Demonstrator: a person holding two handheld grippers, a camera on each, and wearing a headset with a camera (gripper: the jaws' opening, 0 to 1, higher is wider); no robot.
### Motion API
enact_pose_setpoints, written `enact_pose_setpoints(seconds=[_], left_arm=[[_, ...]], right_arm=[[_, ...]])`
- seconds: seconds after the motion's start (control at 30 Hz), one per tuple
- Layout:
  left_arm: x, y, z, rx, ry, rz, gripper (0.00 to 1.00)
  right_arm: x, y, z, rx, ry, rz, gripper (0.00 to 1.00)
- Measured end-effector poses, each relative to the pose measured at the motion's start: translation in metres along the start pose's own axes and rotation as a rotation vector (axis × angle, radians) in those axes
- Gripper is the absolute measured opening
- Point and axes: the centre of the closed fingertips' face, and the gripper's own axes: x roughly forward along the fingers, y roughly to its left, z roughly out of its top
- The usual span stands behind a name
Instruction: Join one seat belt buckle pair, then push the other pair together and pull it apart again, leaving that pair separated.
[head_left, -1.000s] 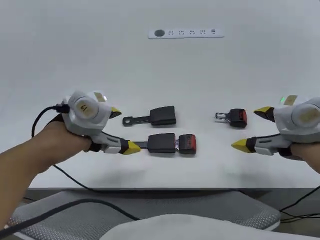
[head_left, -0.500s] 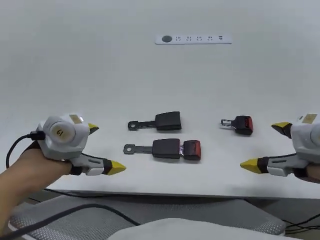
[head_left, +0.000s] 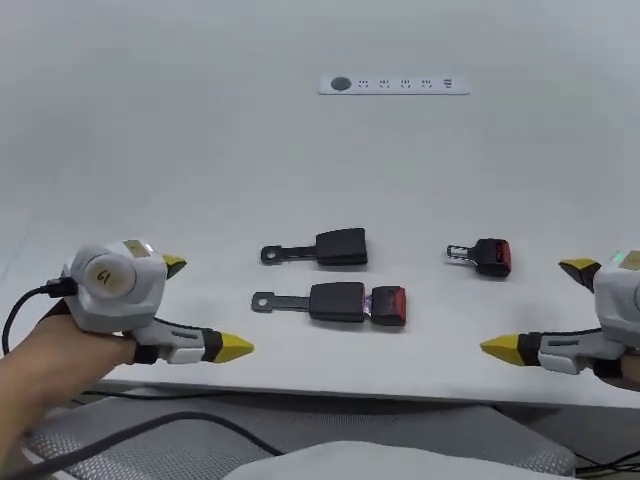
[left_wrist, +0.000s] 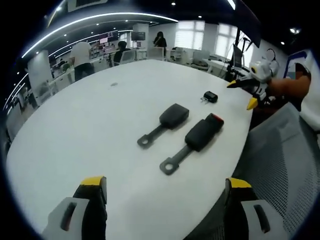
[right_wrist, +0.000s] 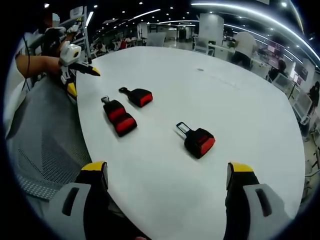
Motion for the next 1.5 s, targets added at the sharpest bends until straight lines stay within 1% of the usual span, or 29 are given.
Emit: enact_pose_setpoints(seconds=[0.1, 0.13, 0.17, 0.2, 0.37, 0.43, 0.47, 0.7, 0.93, 1.23, 1.3, 1.5], left_arm=[[-0.004, 0.004, 0.001, -0.033, -0.028, 0.015, 1.00], [-0.004, 0.003, 0.003, -0.040, -0.034, 0.018, 1.00], [-0.005, 0.003, 0.006, -0.047, -0.048, 0.019, 1.00], [-0.005, 0.004, 0.005, -0.050, -0.055, 0.020, 1.00], [-0.006, 0.004, 0.011, -0.043, -0.069, 0.028, 1.00], [-0.006, 0.003, 0.013, -0.037, -0.082, 0.028, 1.00], [-0.006, 0.000, 0.015, -0.034, -0.088, 0.028, 1.00], [-0.006, 0.000, 0.015, -0.036, -0.090, 0.036, 1.00], [-0.005, -0.003, 0.016, -0.032, -0.093, 0.029, 1.00], [-0.005, -0.002, 0.015, -0.020, -0.093, 0.023, 1.00], [-0.005, 0.000, 0.013, -0.018, -0.089, 0.024, 1.00], [-0.004, -0.004, 0.013, -0.015, -0.086, 0.020, 1.00]], right_arm=[[-0.001, 0.001, 0.003, 0.000, -0.029, -0.010, 1.00], [-0.001, 0.003, 0.005, -0.001, -0.040, -0.010, 1.00], [0.000, 0.006, 0.005, -0.001, -0.042, -0.008, 1.00], [0.000, 0.007, 0.005, 0.000, -0.042, -0.007, 1.00], [-0.001, 0.005, 0.006, 0.004, -0.048, -0.008, 1.00], [-0.002, 0.005, 0.005, 0.007, -0.050, -0.009, 1.00], [-0.003, 0.004, 0.005, 0.007, -0.050, -0.010, 1.00], [-0.004, 0.003, 0.001, 0.010, -0.049, -0.014, 1.00], [-0.003, 0.004, -0.001, 0.009, -0.047, -0.013, 0.99], [-0.004, 0.007, 0.001, 0.008, -0.050, -0.016, 0.99], [-0.005, 0.009, 0.001, 0.007, -0.050, -0.015, 0.99], [-0.006, 0.009, 0.002, 0.005, -0.049, -0.018, 0.99]])
